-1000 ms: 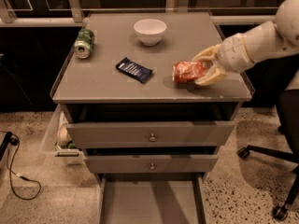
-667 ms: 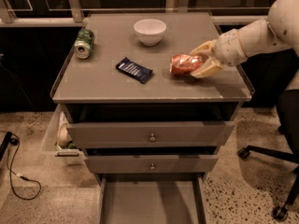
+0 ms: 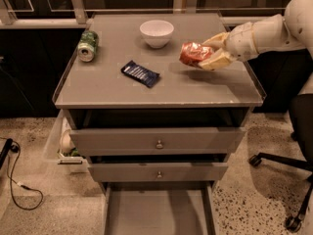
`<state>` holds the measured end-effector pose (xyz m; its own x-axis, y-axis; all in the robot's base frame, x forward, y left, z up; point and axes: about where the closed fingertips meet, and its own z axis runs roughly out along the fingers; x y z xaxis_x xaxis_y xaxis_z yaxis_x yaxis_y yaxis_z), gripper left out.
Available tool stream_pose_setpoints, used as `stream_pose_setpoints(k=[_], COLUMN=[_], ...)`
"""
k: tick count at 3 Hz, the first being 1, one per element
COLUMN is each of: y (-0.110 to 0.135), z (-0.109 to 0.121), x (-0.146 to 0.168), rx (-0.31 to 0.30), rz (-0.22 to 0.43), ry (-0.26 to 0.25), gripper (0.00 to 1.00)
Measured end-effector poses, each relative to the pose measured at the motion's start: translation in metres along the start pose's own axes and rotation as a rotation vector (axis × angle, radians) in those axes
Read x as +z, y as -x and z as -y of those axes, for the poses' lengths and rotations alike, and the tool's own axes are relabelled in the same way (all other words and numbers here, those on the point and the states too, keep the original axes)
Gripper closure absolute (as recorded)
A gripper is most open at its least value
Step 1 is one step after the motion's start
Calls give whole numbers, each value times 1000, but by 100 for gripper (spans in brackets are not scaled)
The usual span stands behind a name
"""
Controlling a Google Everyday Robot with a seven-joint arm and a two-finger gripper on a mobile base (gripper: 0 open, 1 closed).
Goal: Pick coke can from bottom drawer and place on counter
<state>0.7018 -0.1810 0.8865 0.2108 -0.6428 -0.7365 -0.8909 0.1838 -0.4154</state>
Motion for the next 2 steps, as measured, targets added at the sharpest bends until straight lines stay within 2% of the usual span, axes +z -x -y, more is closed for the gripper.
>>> stream_pose_setpoints(k=[1, 2], y=[3, -1], z=[-3, -11], x=[6, 16], rx=[34, 58], rz=[-46, -97], ry=[3, 31], gripper=[100, 100])
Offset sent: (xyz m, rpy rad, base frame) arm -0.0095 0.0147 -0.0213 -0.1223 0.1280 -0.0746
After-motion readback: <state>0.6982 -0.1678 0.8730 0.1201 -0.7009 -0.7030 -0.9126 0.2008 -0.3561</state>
